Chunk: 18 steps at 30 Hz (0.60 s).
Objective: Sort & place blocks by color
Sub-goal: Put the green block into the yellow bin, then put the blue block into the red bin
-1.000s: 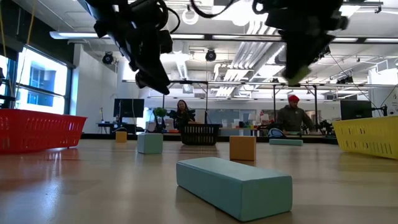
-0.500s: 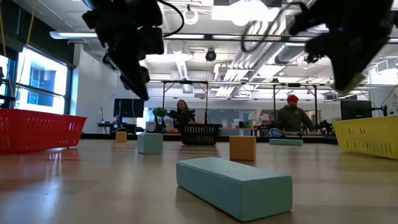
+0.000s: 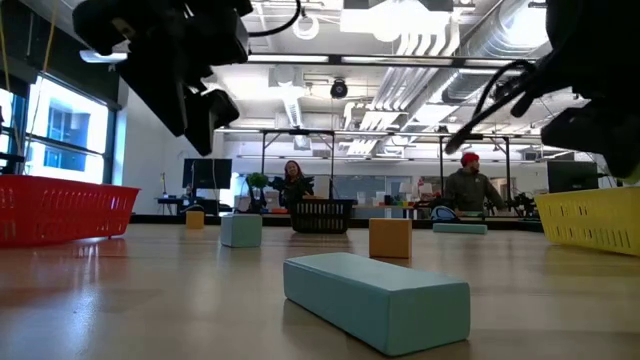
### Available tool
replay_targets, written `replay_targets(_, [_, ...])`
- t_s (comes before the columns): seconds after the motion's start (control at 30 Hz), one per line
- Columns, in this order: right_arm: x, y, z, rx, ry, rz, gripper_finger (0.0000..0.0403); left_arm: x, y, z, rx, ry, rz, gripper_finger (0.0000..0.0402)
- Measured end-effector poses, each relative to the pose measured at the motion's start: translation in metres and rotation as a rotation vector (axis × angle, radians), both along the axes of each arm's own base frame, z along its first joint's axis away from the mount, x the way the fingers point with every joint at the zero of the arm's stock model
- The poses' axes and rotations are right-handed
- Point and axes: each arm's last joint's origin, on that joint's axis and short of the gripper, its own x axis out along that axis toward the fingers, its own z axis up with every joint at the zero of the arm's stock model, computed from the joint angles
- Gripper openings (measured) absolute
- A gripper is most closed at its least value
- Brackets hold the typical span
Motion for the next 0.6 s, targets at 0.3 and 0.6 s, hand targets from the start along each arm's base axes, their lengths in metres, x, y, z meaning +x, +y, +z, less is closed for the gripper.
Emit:
replay_targets(0.3, [-0.0048, -0.0016, -0.0047, 0.012, 0.038, -0.023, 0.0189, 0.0036, -0.0084, 0.0018, 0.099, -0.087, -0.211, 0.0193])
replay_targets(0.6, [-0.0021, -0.0059, -0.0043, -0.034, 0.009, 0.001, 0.0220, 0.0058, -0.0036, 0.0022, 0.353, -0.119, -0.335, 0.0193])
